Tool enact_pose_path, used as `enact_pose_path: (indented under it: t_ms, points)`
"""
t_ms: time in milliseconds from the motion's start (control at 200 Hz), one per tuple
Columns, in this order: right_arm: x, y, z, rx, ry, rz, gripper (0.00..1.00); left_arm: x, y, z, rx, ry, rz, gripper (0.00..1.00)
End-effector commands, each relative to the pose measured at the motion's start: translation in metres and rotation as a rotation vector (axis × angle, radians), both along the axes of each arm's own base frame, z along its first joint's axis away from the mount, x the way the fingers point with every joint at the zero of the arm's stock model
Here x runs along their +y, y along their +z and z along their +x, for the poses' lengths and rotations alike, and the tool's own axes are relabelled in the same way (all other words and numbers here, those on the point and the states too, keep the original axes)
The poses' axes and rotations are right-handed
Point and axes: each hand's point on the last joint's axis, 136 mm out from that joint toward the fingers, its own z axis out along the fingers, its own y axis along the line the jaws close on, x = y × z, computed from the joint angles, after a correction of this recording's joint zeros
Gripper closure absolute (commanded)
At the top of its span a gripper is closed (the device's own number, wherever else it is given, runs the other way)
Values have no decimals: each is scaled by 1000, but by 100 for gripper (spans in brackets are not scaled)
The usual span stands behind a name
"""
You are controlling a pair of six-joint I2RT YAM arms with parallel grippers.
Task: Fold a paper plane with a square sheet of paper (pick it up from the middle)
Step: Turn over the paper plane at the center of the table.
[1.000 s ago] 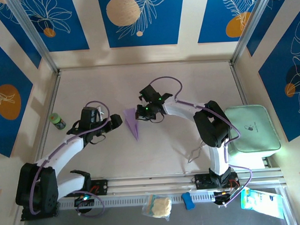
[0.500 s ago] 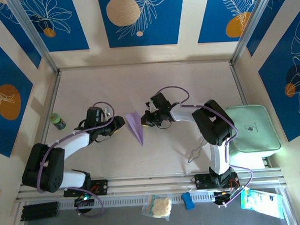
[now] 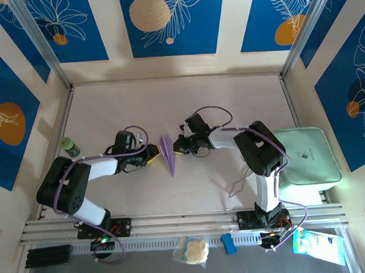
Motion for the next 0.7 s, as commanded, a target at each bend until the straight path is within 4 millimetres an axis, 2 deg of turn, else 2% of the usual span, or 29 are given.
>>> enact_pose_path:
  t_ms: [0, 250, 580, 695]
  points:
    - [1, 14, -1, -15, 15, 30, 95, -16, 18, 10, -55, -31, -74, 57]
    - [1, 12, -2, -10, 17, 22, 95, -22, 16, 13, -51, -45, -86, 56]
    - [1, 11, -2, -9, 19, 14, 95, -19, -9, 21, 46, -41, 38, 78]
    - [0, 11, -2, -4, 21, 13, 90, -17, -13, 21, 62, -34, 51, 84]
